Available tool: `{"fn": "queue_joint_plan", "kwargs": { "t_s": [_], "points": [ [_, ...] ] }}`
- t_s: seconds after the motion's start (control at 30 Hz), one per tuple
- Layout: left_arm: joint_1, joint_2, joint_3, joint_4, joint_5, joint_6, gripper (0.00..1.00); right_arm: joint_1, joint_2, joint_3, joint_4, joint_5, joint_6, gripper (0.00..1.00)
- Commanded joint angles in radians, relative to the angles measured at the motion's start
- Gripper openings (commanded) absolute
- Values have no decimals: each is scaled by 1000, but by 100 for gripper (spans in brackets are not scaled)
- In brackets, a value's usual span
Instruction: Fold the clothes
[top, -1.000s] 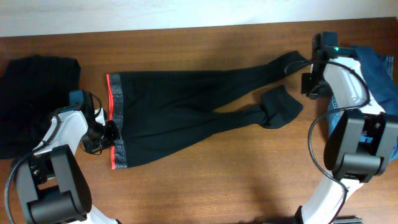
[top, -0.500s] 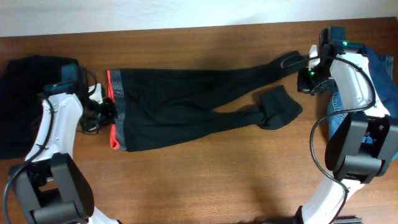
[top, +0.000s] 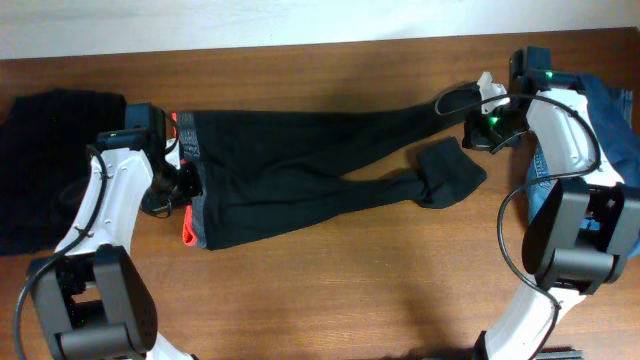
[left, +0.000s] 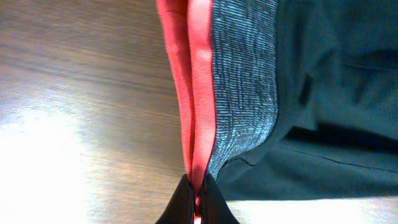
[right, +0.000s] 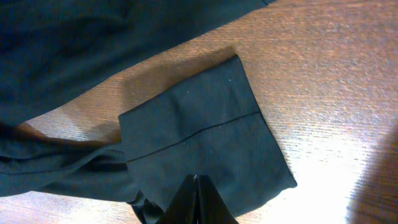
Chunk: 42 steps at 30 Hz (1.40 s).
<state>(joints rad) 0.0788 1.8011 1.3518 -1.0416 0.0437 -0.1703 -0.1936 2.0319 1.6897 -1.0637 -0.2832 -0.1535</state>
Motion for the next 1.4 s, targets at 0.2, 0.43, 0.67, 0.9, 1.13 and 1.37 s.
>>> {"fn": "queue_joint_plan", "kwargs": {
  "t_s": [0.2, 0.43, 0.67, 0.9, 1.13, 1.37],
  "points": [
    [2, 7, -14, 1, -68, -27, 1, 5, 53, -58, 61, -11, -27, 4],
    [2, 30, -54, 46, -69, -27, 2, 4, 55, -115, 124, 14, -26, 4],
    [3, 52, -92, 66, -192, -84, 2, 3, 55, -157, 153, 37, -27, 4],
    [5, 52, -104, 72, -229, -109, 11, 3, 55, -168, 161, 45, -26, 4],
    [21, 52, -92, 80, -235, -137, 75, 3, 55, -201, 195, 86, -26, 4],
    [37, 52, -71, 86, -84, -134, 63, 3, 55, -210, 216, 86, -26, 4]
  ]
}}
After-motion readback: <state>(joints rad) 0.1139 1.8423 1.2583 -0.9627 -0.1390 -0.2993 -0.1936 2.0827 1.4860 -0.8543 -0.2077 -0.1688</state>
